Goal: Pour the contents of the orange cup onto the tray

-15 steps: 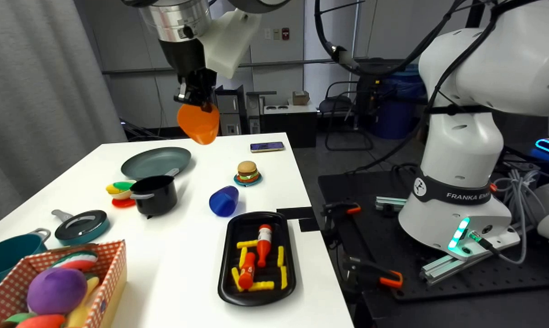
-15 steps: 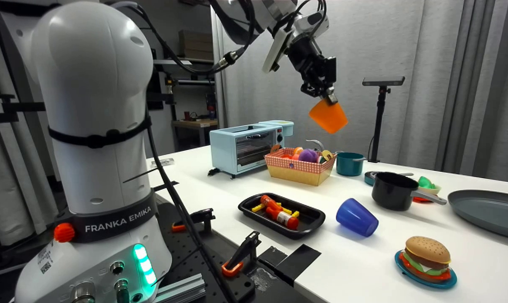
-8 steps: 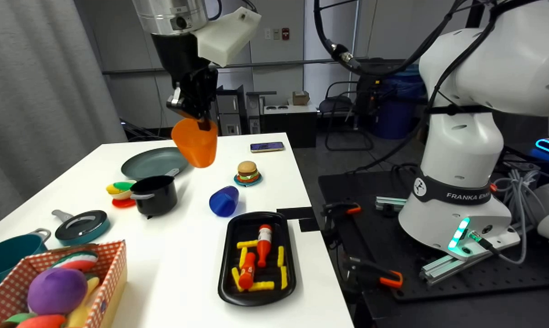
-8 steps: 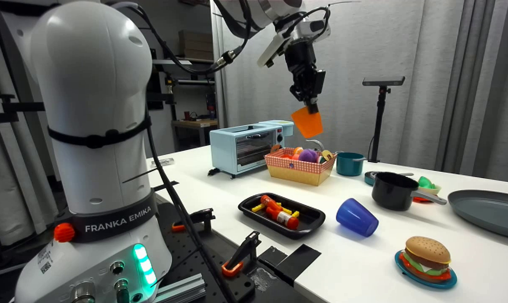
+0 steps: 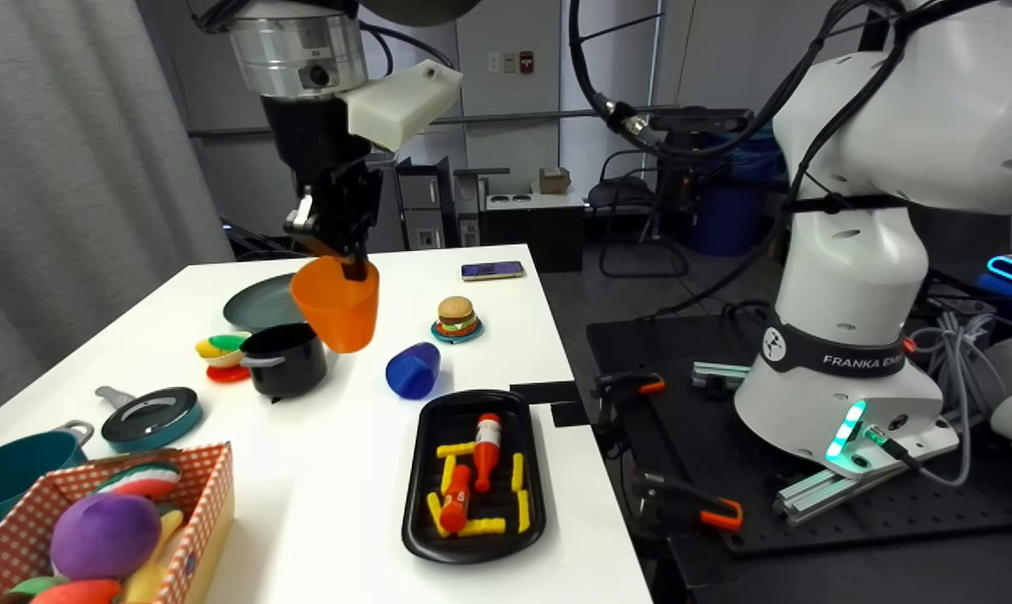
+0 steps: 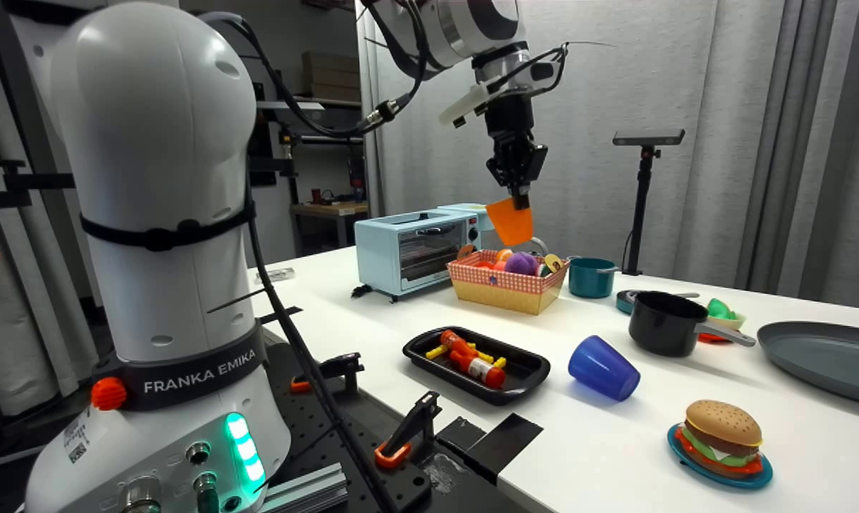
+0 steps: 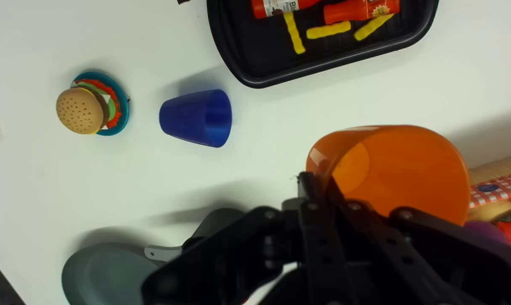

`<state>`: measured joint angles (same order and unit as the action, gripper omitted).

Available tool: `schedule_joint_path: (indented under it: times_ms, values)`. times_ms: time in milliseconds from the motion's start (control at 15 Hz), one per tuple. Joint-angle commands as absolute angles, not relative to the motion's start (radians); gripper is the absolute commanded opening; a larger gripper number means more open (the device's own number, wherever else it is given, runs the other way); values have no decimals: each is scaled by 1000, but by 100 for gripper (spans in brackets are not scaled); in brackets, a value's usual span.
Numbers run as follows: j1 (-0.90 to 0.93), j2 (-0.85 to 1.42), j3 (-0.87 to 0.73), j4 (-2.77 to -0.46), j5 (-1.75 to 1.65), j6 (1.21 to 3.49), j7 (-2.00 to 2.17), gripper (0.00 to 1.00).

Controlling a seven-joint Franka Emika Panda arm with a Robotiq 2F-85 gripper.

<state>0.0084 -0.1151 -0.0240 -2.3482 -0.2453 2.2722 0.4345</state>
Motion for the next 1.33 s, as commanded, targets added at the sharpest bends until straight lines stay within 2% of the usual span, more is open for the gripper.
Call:
schedule_joint_path:
  times_ms: [0,1267]
  values:
    - [-11,-51,-21,-2327,-200,2349,362,1]
    - [-10,184,-26,-2302,-149,2587,216,1]
